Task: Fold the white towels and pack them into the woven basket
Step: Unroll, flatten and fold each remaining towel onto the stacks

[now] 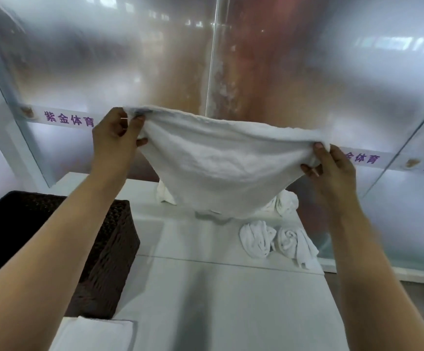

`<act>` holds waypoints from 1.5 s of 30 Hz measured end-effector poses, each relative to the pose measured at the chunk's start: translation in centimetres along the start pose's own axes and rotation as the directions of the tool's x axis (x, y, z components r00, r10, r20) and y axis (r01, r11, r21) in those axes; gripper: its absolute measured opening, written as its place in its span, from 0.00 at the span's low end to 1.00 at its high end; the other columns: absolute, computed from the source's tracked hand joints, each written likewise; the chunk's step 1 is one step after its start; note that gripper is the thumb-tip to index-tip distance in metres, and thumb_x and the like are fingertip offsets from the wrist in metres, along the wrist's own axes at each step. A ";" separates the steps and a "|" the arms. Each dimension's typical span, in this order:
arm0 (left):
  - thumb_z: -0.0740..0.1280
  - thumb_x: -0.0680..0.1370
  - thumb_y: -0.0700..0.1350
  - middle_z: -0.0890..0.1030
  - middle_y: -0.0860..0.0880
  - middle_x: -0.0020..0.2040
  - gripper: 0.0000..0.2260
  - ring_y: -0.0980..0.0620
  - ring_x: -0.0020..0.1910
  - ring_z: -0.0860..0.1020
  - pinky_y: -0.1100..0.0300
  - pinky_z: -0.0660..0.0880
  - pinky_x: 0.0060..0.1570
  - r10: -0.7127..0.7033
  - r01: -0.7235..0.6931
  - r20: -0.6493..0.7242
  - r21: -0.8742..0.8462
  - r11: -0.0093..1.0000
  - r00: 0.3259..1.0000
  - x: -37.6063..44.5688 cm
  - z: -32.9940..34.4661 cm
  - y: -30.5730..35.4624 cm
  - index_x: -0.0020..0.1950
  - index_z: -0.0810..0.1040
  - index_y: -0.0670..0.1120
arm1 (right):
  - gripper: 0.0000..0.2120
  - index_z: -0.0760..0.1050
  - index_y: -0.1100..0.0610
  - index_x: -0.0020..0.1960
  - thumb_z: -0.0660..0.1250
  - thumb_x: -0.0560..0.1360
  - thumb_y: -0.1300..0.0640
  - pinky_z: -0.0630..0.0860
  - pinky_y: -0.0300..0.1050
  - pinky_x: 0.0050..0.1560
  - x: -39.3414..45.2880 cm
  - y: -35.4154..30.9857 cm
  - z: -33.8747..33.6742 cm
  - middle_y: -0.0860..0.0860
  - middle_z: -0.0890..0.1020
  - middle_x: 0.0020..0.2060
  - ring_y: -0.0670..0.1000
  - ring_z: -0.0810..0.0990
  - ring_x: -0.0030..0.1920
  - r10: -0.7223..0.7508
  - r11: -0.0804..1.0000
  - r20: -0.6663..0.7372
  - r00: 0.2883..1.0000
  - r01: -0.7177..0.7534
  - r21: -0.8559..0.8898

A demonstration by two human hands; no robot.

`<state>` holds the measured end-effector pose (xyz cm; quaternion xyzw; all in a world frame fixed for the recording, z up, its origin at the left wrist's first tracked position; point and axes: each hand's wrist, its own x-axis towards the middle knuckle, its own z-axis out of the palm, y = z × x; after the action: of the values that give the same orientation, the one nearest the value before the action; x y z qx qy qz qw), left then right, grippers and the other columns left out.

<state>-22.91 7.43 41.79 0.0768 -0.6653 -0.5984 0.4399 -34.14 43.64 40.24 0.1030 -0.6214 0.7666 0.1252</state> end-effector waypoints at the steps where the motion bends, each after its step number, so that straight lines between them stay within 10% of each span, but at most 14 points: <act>1: 0.68 0.80 0.43 0.79 0.49 0.42 0.02 0.56 0.44 0.80 0.59 0.82 0.46 -0.027 0.027 0.007 0.016 1.000 1.000 -1.7 -0.8 -0.8 0.49 0.79 0.49 | 0.03 0.82 0.51 0.47 0.71 0.80 0.54 0.79 0.46 0.52 -1.6 1.2 -0.8 0.47 0.82 0.44 0.47 0.80 0.48 0.035 0.999 0.003 0.999 -0.035 0.009; 7: 0.68 0.81 0.42 0.78 0.56 0.34 0.10 0.59 0.36 0.73 0.67 0.69 0.38 -0.157 0.139 0.080 0.193 0.971 0.984 -13.0 -6.0 -6.4 0.41 0.77 0.53 | 0.06 0.82 0.53 0.42 0.71 0.78 0.58 0.70 0.46 0.45 -12.4 8.7 -5.4 0.50 0.80 0.42 0.50 0.75 0.43 0.204 0.973 -0.096 0.974 -0.213 -0.089; 11: 0.68 0.81 0.45 0.77 0.43 0.37 0.08 0.53 0.37 0.72 0.56 0.67 0.39 -0.317 0.250 0.205 0.298 0.921 0.926 -20.0 -9.8 -10.4 0.43 0.77 0.44 | 0.09 0.78 0.61 0.42 0.71 0.78 0.57 0.67 0.46 0.48 -20.3 12.9 -8.1 0.52 0.77 0.40 0.49 0.73 0.42 0.342 0.921 -0.119 0.932 -0.358 -0.154; 16: 0.68 0.80 0.42 0.67 0.57 0.28 0.18 0.60 0.29 0.63 0.66 0.60 0.30 -0.482 0.364 0.281 0.382 0.850 0.830 -28.6 -12.9 -12.1 0.32 0.70 0.54 | 0.17 0.73 0.55 0.33 0.71 0.79 0.56 0.66 0.48 0.47 -28.5 16.1 -11.4 0.53 0.73 0.35 0.50 0.72 0.40 0.473 0.842 -0.160 0.867 -0.498 -0.208; 24: 0.69 0.79 0.45 0.66 0.57 0.27 0.20 0.57 0.29 0.62 0.65 0.58 0.29 -0.663 0.470 0.206 0.557 0.684 0.720 -38.9 -17.2 -12.5 0.31 0.69 0.59 | 0.08 0.81 0.56 0.47 0.70 0.79 0.51 0.77 0.52 0.48 -37.3 18.1 -16.3 0.57 0.86 0.45 0.56 0.83 0.46 0.655 0.677 -0.233 0.719 -0.695 -0.240; 38: 0.72 0.78 0.46 0.59 0.56 0.27 0.23 0.56 0.28 0.57 0.61 0.52 0.29 -0.672 0.515 0.034 0.614 0.598 0.740 -46.0 -18.5 -9.4 0.32 0.60 0.50 | 0.09 0.84 0.56 0.44 0.73 0.77 0.50 0.76 0.48 0.49 -41.0 17.0 -19.6 0.54 0.85 0.41 0.51 0.81 0.44 0.633 0.677 -0.265 0.728 -0.686 -0.266; 45: 0.71 0.79 0.48 0.69 0.51 0.36 0.11 0.53 0.33 0.66 0.71 0.63 0.31 -0.671 0.541 0.021 0.574 0.615 0.741 -41.5 -16.7 -11.7 0.40 0.72 0.48 | 0.07 0.83 0.57 0.48 0.71 0.79 0.53 0.74 0.39 0.42 -35.4 18.4 -16.9 0.46 0.82 0.35 0.45 0.78 0.37 0.564 0.723 -0.290 0.774 -0.632 -0.280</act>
<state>8.40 18.13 9.45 0.3463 -0.7842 -0.5072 0.0890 -6.55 54.28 8.65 -0.1997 -0.7367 0.6436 -0.0561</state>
